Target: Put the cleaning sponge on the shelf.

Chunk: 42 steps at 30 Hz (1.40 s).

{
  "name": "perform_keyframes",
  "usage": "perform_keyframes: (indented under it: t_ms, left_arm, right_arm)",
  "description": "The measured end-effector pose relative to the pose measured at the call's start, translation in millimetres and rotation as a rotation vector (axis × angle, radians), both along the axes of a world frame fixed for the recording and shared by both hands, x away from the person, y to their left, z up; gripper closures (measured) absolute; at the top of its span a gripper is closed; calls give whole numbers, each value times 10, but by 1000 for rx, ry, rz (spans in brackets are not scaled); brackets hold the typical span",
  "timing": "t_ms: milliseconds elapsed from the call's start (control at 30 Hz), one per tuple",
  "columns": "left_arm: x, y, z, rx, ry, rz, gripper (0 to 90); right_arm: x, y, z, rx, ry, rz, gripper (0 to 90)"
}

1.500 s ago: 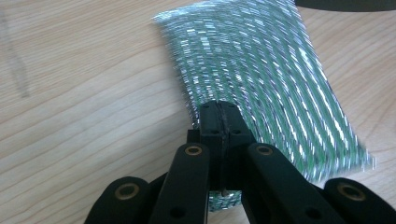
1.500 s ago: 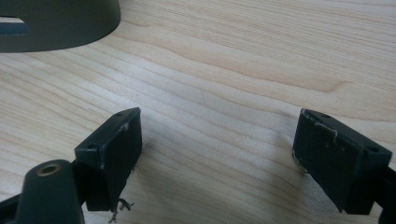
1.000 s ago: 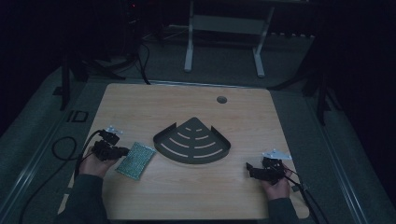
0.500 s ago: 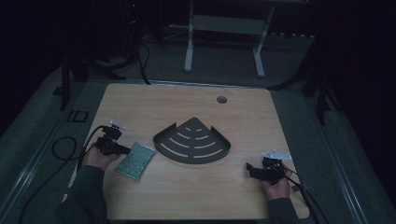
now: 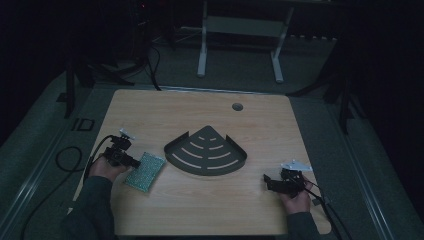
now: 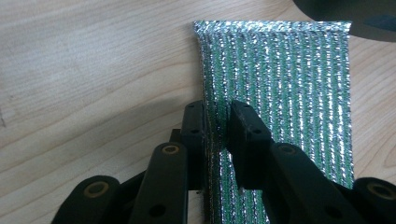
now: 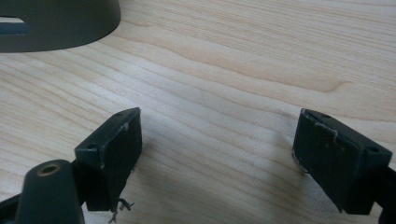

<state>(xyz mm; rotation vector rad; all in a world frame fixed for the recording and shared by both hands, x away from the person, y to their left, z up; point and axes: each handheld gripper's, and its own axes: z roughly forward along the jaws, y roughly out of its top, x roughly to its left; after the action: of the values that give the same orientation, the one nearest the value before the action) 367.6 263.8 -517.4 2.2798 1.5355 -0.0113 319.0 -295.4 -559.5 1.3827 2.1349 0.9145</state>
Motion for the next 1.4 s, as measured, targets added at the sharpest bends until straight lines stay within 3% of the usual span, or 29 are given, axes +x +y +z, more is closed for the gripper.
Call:
perform_keyframes:
  t_ms: [267, 600, 867, 1067, 1400]
  left_arm:
    - [63, 6, -23, -30, 61, 4, 802]
    - [89, -103, 24, 45, 70, -71, 895]
    - [105, -127, 76, 54, 82, -105, 900]
    - [91, -142, 178, 35, 73, -135, 900]
    - [81, -153, 357, 48, 38, -151, 900]
  right_arm:
    - [0, 0, 0, 0, 0, 0, 154]
    - [0, 0, 0, 0, 0, 0, 154]
    - [0, 0, 0, 0, 0, 0, 153]
    - [0, 0, 0, 0, 0, 0, 153]
    - [0, 0, 0, 0, 0, 0, 154]
